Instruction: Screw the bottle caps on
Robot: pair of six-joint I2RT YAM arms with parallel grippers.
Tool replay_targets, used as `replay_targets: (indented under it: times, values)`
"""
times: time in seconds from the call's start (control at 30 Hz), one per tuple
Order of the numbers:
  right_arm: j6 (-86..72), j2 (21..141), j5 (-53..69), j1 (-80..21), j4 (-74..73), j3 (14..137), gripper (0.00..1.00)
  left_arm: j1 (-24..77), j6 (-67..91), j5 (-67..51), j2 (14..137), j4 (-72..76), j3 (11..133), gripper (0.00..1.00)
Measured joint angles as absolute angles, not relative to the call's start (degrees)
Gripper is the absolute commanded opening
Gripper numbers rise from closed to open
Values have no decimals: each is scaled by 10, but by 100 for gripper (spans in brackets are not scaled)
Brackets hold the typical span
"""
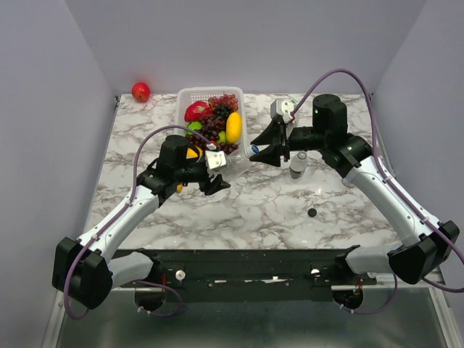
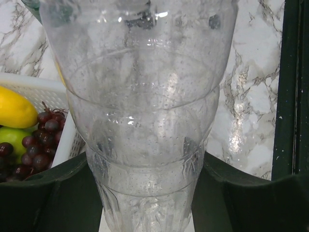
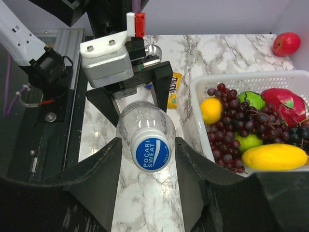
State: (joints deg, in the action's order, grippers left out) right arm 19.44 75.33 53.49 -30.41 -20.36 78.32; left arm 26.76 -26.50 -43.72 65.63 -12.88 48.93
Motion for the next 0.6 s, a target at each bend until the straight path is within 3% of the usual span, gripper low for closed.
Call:
replay_targets:
  times: [0.33, 0.6]
  values:
    - [183, 755, 535, -304, -200, 777, 50, 268, -265, -437, 656, -124, 492, 0]
    - [161, 760, 536, -304, -188, 777, 36, 267, -264, -437, 656, -124, 492, 0]
